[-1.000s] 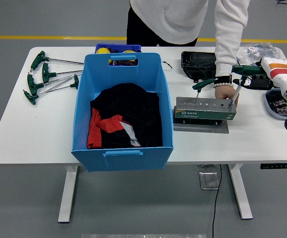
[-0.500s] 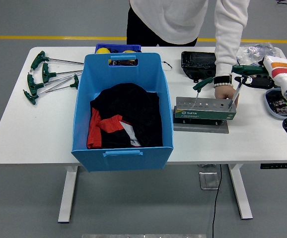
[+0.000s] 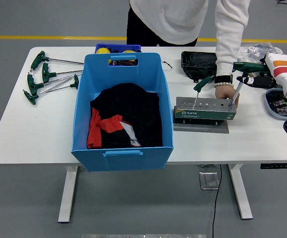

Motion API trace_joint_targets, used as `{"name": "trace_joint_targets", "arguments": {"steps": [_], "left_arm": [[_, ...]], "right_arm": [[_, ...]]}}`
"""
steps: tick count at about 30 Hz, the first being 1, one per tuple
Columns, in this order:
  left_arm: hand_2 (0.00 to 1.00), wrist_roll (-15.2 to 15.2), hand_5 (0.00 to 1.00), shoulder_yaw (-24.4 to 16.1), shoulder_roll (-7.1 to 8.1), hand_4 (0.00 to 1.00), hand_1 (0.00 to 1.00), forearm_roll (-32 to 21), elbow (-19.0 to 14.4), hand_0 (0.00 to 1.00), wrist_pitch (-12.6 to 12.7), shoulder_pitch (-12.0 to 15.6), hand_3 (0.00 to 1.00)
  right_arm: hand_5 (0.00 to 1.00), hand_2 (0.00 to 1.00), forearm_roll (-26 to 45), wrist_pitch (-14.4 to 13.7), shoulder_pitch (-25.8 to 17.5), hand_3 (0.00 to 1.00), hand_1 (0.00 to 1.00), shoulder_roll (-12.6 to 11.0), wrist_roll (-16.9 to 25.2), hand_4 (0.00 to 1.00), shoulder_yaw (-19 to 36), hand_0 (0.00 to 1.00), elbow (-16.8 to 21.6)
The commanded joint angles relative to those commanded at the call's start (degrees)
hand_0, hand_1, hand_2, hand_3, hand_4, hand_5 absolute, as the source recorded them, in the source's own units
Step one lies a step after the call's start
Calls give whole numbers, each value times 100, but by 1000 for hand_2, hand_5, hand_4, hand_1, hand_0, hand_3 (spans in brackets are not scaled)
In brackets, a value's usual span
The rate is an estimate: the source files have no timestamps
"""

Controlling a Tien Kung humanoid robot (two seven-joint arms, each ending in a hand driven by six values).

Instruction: Lift tool from toolbox,place it in box,lift tool from toolbox,place it in box

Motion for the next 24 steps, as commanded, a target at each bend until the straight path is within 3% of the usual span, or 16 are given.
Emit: {"name": "trace_joint_targets", "arguments": {"steps": [13, 24], "left_arm": [[844, 3, 635, -14, 1, 755, 840, 5, 8, 809, -2, 14, 750], [840, 27, 635, -99, -4, 756, 838, 62, 33, 809, -17, 41, 751]], "right_arm": [[622, 2, 73, -146, 9, 2, 2, -67, 96, 998, -9, 69, 102], [637, 2, 172, -174, 15, 2, 2, -263, 91, 998, -41, 55, 511]]}}
